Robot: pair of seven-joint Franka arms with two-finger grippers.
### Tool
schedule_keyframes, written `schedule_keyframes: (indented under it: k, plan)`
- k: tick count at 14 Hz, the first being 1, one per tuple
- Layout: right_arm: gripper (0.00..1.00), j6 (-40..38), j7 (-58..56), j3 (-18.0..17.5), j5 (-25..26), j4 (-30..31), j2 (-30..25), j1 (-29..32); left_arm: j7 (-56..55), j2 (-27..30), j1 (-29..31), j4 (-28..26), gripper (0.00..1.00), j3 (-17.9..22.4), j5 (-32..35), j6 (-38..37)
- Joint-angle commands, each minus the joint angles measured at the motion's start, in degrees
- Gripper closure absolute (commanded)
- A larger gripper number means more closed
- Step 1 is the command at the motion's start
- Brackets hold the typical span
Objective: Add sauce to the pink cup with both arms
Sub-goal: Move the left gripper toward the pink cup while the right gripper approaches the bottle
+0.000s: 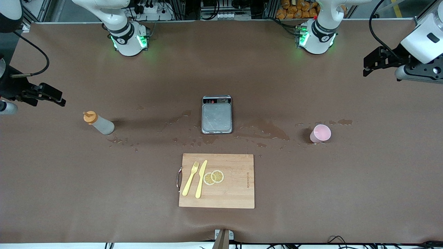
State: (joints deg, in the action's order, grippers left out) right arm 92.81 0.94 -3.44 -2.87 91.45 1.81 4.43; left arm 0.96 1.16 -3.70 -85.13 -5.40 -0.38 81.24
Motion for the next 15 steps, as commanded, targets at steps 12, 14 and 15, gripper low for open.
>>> schedule_keyframes:
  k: [12,14,15]
  plan:
    - [0.0,0.26,0.03,0.36,1.46,0.31,0.03,1.53,0.36,0.25,0.71,-0.39,0.0,0.3,0.73,-0.82]
    - [0.0,0.53,-0.32,0.28,0.68,0.22,2.22,6.35,0.36,0.16,0.71,-0.57,0.0,0.3,0.73,-0.74]
    - [0.0,0.53,-0.32,0.28,0.59,0.13,3.27,7.59,0.36,0.16,0.62,-0.83,0.0,0.3,0.73,-0.73]
